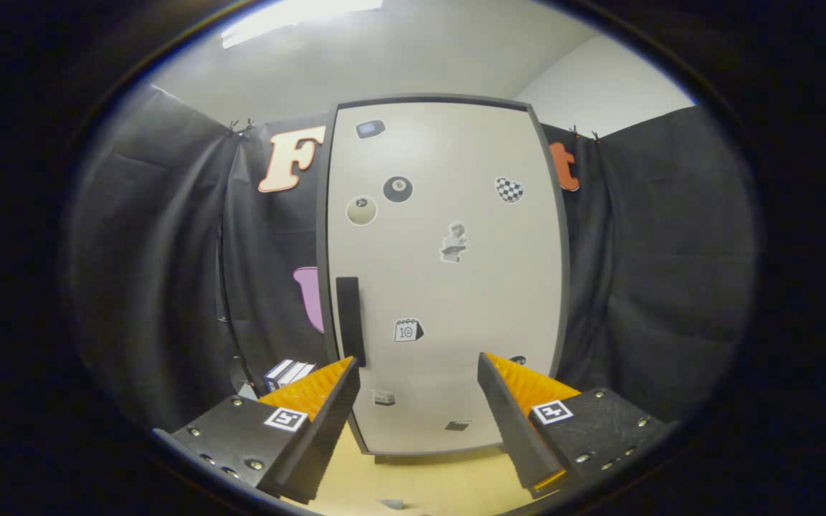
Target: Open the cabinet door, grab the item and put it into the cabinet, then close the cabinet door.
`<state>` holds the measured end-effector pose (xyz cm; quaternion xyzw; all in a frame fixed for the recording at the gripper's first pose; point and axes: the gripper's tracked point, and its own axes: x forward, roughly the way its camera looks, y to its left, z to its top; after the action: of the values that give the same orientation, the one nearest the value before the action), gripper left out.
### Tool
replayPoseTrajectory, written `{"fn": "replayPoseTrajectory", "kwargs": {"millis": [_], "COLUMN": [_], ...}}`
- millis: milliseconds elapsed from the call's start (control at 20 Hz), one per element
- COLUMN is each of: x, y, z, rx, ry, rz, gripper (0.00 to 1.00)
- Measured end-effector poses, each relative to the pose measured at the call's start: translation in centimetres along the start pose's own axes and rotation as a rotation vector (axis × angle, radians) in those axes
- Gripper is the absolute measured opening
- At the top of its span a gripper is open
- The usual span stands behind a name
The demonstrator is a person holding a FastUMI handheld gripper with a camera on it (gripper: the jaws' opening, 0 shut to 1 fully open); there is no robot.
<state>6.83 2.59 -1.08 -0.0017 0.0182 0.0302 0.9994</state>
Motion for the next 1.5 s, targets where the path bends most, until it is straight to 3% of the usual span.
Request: {"fn": "replayPoseTrajectory", "kwargs": {"millis": [600,850,950,1050,1200,1350,1500], "x": [10.7,13.2,13.7,14.3,14.4,14.3,13.8], "y": [8.3,8.7,8.5,8.5,8.4,8.5,8.5], "z": [-1.8,-1.6,-1.8,-2.4,-1.9,-2.1,-2.1], "rx": [0.006,0.021,0.012,0.006,-0.01,0.011,0.022], "ry": [0.04,0.024,0.029,0.047,0.023,0.039,0.053], "rz": [0.126,0.098,0.08,0.067,0.039,0.049,0.055], "gripper": [0.98,0.96,0.8,0.76,0.35,0.28,0.28]}}
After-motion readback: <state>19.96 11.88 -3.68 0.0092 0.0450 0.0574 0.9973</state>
